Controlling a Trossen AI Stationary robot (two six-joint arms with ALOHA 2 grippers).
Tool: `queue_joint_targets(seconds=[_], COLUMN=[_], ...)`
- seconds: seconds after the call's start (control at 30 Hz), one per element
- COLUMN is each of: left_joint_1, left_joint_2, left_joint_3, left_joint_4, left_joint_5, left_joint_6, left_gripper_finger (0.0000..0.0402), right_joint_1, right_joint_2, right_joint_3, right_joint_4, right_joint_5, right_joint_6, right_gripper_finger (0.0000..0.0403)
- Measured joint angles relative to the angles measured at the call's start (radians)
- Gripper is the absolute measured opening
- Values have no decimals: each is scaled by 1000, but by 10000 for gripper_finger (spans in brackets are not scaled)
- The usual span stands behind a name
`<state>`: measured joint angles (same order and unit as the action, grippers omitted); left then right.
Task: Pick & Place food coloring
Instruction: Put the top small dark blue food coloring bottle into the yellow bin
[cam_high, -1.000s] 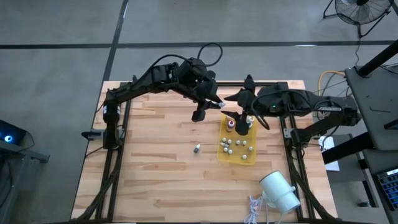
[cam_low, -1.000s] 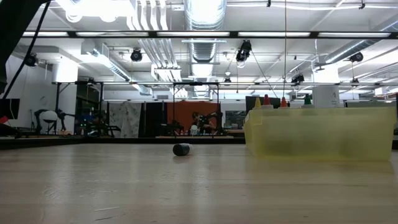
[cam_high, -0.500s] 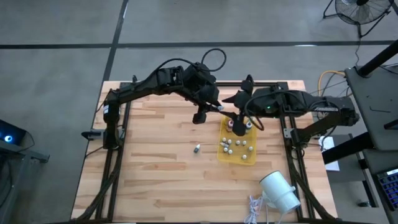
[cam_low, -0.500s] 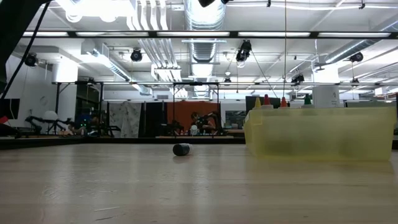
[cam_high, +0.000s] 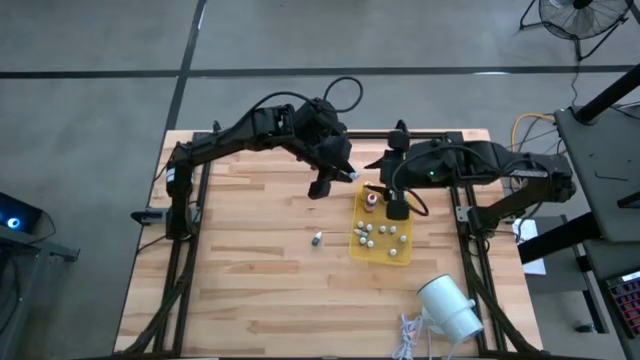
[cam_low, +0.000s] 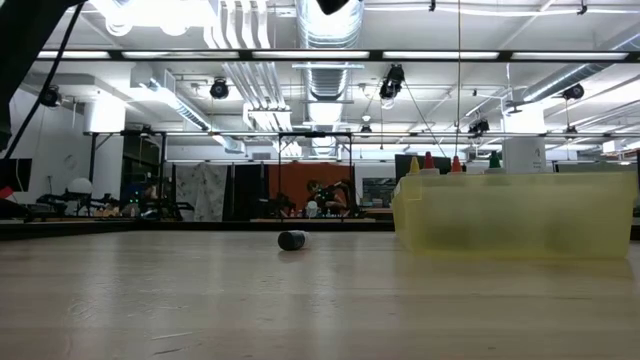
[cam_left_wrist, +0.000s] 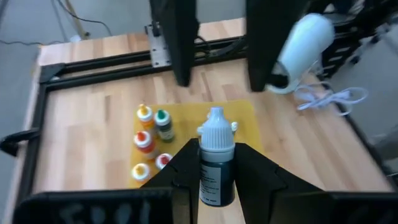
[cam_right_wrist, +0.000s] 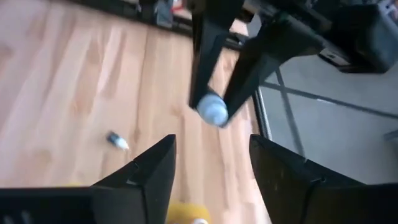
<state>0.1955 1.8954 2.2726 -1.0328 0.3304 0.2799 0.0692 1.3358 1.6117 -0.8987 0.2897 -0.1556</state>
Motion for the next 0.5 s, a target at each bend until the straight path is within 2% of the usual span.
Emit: queue_joint_targets(seconds=[0.23,0.4,0.5], left_joint_1=[24,35,38], left_joint_2=[0,0,0], left_joint_3=[-2,-2,-2], left_joint_4=[-2,-2,-2], left_joint_5=[149,275,306], left_joint_6=[-95,-132,-150], left_gripper_finger=[58,58,58], right_joint_1=[0,0,0], right_joint_2=[62,108,139], right_joint_3=[127,200,245], right_joint_4=[-161,-176,-176], right_joint_5=[0,-21,-63], right_joint_6=[-189,-288,-300], right_gripper_finger=[211,210,210])
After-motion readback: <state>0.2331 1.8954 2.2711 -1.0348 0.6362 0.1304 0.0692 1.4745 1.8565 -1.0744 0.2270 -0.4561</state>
